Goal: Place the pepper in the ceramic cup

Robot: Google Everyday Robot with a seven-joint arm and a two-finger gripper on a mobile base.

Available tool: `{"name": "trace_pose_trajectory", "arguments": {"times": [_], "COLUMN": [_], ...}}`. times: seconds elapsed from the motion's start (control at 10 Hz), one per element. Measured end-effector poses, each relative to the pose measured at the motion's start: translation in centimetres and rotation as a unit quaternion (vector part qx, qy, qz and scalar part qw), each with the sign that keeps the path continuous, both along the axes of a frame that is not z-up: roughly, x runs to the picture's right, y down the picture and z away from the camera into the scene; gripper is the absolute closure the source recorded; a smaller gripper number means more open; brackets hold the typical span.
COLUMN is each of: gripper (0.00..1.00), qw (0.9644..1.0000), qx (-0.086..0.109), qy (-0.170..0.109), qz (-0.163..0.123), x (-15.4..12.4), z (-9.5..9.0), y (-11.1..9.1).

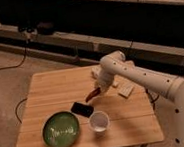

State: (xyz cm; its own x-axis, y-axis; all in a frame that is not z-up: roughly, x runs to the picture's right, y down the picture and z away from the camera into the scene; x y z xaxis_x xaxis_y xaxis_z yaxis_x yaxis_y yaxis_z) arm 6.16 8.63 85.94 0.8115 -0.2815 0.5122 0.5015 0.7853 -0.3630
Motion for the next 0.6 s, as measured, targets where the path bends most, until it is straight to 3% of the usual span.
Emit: {"name": "trace_pose_trajectory", "arguments": {"times": [0.4,0.6], "gripper": [0.86,0.86], "qw": [0.9984,0.9977], "qx": [-0.013,-0.02], "qy": [-0.04,-0.04], "qz": [-0.039,-0.051], "x": [1.4,2.3], "z": [-6.5,-8.6], "y": [-1.2,-1.8]}}
